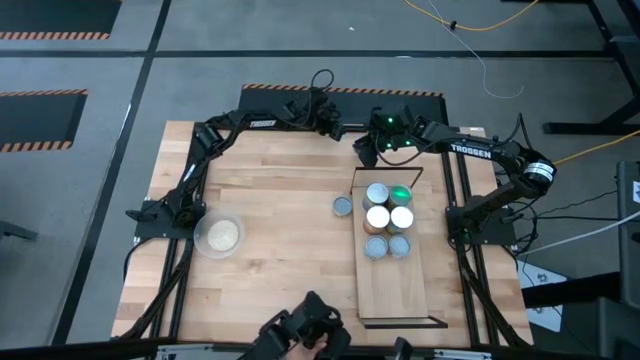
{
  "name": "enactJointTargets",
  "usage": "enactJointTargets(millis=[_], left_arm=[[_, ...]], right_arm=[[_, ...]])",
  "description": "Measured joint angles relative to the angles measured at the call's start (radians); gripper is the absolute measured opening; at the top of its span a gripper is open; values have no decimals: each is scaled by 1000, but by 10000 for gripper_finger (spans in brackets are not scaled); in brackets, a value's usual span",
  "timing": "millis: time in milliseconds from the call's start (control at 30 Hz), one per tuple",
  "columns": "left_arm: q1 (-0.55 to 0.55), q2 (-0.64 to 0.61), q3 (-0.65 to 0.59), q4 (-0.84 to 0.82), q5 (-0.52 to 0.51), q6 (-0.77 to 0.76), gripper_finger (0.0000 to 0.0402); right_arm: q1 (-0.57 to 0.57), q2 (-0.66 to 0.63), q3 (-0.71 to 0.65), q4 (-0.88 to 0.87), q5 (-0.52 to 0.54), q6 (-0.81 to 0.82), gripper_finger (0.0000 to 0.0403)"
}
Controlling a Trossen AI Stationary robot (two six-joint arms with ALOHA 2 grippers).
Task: Pick and place cans onto a shelf
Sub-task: Put the blue tuna can onto the shelf
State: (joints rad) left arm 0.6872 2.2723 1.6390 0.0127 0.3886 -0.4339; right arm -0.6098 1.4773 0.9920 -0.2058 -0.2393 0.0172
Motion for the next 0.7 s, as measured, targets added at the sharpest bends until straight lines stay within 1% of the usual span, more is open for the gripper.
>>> enactJointTargets(millis=[100,233,367,467,600,700], left_arm=[[-3,0,0,8,6,0,86],[-8,0,0,7,29,10,86],[-15,0,0,7,29,23,86],[-22,0,0,8,29,25,86],[-30,0,0,8,24,41,86],[-37,0,0,8,22,72,86]], right_arm=[[-11,-12,0,-17,-1,-12,74],[-36,-61,6,-70,0,-29,74],[-64,-135,10,-125,2,-69,74],[-85,-197,11,-203,15,-112,74],[-103,-278,11,-318,113,-183,74],[-102,-324,11,-391,211,-190,74]])
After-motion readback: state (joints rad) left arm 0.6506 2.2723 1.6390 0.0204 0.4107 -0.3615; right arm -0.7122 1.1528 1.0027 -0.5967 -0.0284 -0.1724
